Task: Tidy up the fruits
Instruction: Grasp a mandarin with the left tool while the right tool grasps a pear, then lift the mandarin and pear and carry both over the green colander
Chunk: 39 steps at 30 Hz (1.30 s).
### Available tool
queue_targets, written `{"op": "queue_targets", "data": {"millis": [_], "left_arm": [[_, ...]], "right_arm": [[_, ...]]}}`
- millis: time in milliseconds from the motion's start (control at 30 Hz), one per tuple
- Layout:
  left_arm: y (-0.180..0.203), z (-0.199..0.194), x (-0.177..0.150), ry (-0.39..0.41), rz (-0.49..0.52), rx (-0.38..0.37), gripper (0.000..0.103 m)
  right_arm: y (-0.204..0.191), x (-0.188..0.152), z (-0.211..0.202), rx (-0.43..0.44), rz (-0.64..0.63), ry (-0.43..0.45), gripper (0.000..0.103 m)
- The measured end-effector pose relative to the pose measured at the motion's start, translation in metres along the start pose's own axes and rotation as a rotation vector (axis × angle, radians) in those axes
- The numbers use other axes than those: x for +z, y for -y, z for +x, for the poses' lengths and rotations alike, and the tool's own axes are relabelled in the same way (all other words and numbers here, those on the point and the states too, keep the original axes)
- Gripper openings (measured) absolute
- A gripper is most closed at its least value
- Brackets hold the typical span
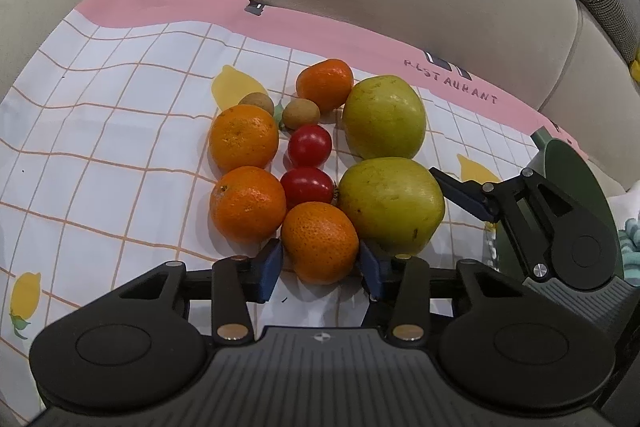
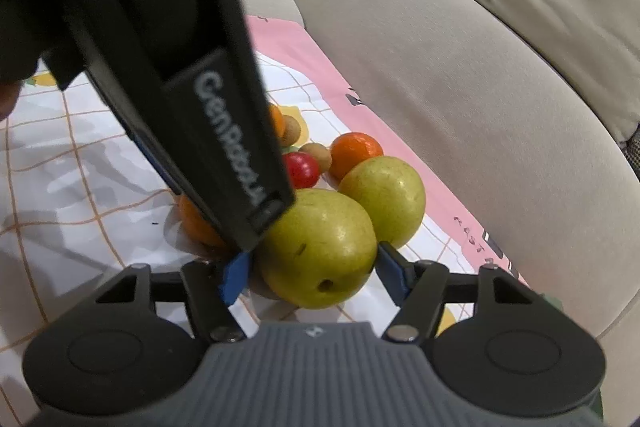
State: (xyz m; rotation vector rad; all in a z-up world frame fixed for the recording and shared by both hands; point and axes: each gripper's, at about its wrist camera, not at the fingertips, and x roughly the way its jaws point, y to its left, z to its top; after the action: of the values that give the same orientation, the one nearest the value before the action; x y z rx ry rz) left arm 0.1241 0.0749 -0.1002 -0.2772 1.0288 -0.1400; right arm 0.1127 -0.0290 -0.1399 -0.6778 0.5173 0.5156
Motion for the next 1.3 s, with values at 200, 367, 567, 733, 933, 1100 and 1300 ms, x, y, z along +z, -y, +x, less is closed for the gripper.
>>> {"op": "queue_targets", "data": {"millis": [200,367,567,733,933,1100,1300], "left_arm": [[0.000,0.002,-0.001,-0.010,-0.012,-0.010,0.050],[0.001,0.008,-0.001,-0.015,-0.014,-0.001,0.050],[0.000,0.012,0.001,-0.008,-0.026,0.007,0.048],[0.000,0.011,0.001,-0.004,-0.025,0.003,0.046],[-0.001,0.008,0.001,-0.006,-0.030,-0.002,0.046],[0.002,0.004,0.000,0.002,-0.024,-0.015,0.046],[0.004,-0.008,-0.003,0.018,-0.014,-0.029,0.046]], "right_arm": [[0.009,0.005,0.001,0.004,0.044,-0.025,0.063],[0.013,0.006,-0.004,0.012,0.071,-0.048,0.063],[0.012,0.009,-0.003,0.007,0.067,-0.050,0.063],[0.011,0.013,0.004,-0.002,0.039,-0.033,0.063],[0.007,0.016,0.005,-0.008,0.027,-0.027,0.063],[0.008,0.017,-0.001,-0.023,0.040,-0.041,0.062],[0.015,0.015,-0.020,-0.041,0.063,-0.024,0.062]]}}
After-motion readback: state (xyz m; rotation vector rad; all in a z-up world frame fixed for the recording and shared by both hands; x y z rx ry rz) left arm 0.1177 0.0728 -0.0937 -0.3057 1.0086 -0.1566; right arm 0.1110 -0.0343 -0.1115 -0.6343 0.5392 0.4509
